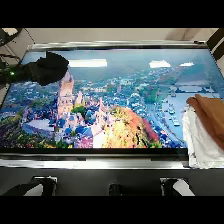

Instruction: Fold the shirts.

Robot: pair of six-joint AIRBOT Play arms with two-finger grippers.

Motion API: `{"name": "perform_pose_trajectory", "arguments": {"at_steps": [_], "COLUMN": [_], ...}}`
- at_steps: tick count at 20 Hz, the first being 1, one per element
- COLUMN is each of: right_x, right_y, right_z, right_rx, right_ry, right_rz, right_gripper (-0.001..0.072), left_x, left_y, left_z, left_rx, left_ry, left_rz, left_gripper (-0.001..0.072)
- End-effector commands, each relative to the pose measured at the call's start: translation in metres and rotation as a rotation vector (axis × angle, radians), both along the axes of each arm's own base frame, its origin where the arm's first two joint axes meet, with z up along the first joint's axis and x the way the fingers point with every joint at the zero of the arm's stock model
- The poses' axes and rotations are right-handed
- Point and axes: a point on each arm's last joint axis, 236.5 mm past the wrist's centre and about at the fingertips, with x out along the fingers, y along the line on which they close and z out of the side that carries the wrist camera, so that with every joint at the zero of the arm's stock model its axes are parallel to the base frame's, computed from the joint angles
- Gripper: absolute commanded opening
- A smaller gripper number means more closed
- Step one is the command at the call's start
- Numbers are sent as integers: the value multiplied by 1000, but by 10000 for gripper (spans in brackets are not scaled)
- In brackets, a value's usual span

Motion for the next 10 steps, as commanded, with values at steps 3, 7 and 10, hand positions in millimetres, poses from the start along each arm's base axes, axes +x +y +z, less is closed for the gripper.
{"name": "perform_pose_trajectory", "arguments": {"at_steps": [3,7,10], "right_x": [-33,-28,1], "right_y": [28,0,-61], "right_z": [-70,-53,40], "right_rx": [36,-87,-407], "right_ry": [77,75,-18], "right_rz": [-27,91,218], "right_gripper": [41,690,707], "left_x": [-2,-3,-3], "left_y": [-5,-6,-13], "left_z": [0,3,37], "left_rx": [-3,-31,-71], "left_ry": [4,16,-53], "left_rz": [-12,4,-11], "left_gripper": [27,27,27]}}
